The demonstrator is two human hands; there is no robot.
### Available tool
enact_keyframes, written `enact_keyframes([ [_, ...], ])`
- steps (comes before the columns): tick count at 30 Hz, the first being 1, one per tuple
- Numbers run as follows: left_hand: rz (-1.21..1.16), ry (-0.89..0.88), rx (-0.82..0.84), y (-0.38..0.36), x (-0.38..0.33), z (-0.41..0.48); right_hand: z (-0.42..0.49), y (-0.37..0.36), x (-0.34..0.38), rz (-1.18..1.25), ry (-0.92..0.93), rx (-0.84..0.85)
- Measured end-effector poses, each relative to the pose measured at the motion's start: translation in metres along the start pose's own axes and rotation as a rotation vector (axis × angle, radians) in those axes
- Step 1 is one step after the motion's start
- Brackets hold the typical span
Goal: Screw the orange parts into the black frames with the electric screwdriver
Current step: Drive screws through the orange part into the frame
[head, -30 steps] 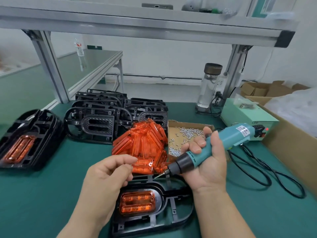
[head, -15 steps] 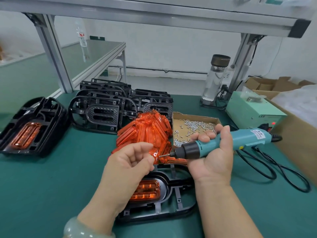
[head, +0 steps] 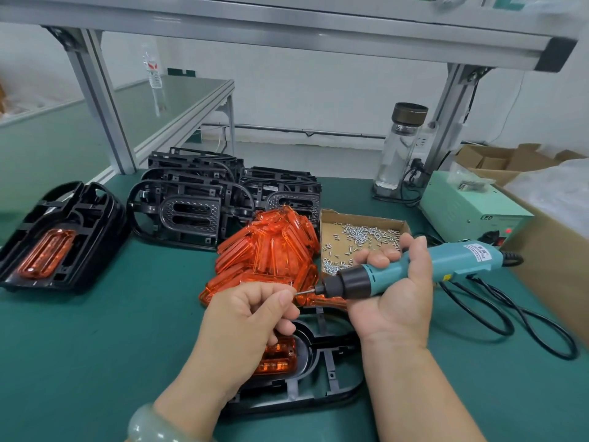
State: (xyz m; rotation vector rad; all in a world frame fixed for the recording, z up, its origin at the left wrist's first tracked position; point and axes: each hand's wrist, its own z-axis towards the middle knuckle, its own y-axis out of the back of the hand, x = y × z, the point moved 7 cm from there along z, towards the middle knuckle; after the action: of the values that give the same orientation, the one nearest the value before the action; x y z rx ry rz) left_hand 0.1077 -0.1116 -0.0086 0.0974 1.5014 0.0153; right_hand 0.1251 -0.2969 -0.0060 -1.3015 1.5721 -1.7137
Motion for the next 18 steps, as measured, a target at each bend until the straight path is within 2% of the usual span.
enact_keyframes([
  [18, 0.046, -0.027, 0.013, -0.0018, 0.0014, -0.0005, -0.0035, -0.0022, -0.0028, -0.029, 0.010, 0.003],
])
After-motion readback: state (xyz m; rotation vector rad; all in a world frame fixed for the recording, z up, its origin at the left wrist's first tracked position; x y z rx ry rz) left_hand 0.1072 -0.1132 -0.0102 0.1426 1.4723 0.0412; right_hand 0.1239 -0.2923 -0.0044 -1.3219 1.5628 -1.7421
